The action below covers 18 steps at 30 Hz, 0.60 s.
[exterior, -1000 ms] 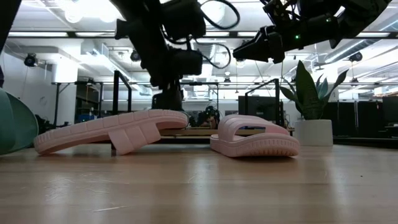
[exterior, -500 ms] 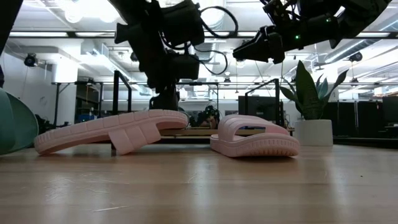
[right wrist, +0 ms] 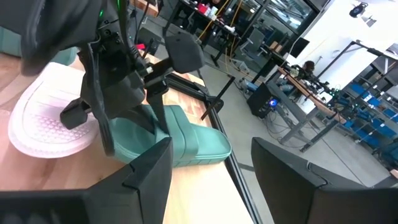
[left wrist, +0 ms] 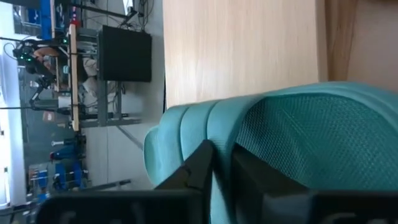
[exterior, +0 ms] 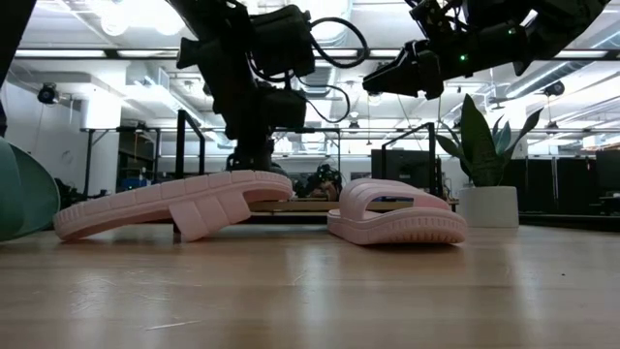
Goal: Pick and place slides into the shelf
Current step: Put the top green slide on the shelf
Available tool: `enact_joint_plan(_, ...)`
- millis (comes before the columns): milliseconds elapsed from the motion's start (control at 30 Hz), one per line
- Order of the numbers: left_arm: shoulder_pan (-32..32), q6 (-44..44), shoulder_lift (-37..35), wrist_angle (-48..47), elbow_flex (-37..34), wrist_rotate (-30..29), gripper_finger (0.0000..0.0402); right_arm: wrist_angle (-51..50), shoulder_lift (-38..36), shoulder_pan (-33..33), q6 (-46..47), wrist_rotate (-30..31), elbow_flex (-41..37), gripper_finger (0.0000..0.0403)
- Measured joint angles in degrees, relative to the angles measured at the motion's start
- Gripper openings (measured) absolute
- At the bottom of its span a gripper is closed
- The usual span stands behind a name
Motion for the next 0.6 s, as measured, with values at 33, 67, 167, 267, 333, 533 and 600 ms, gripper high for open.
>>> enact_joint_plan(33,0.0,-0.1,0.0,-0.8,0.0,-0.3,0.0012,0.0,0.0,0.0,0.0,0.0,0.0,0.0208)
enact_joint_plan(67,0.0,-0.1,-0.1,-1.5,0.0,-0.8,0.0007,0.0,0.0,0.0,0.0,0.0,0.0,0.0208)
enact_joint_plan(167,-0.2,-0.2,-0.3,-2.6,0.0,-2.3,0.0007,0.0,0.0,0.0,0.0,0.0,0.0,0.0208)
enact_joint_plan(267,-0.4,-0.2,-0.4,-3.6,0.1,-3.2,0.0008,0.0,0.0,0.0,0.0,0.0,0.0,0.0208)
enact_joint_plan(333,-0.6,-0.1,-0.5,-4.1,0.2,-3.8,0.0008,0.0,0.0,0.0,0.0,0.0,0.0,0.0208)
enact_joint_plan(533,-1.4,-2.1,-0.6,-9.4,0.1,-7.3,0.0006,-0.1,0.0,0.0,0.0,0.0,0.0,0.0208)
enact_joint_plan(600,-1.6,-4.9,-0.6,-11.8,0.1,-7.4,0.0003,-0.3,0.0,0.0,0.0,0.0,0.0,0.0208)
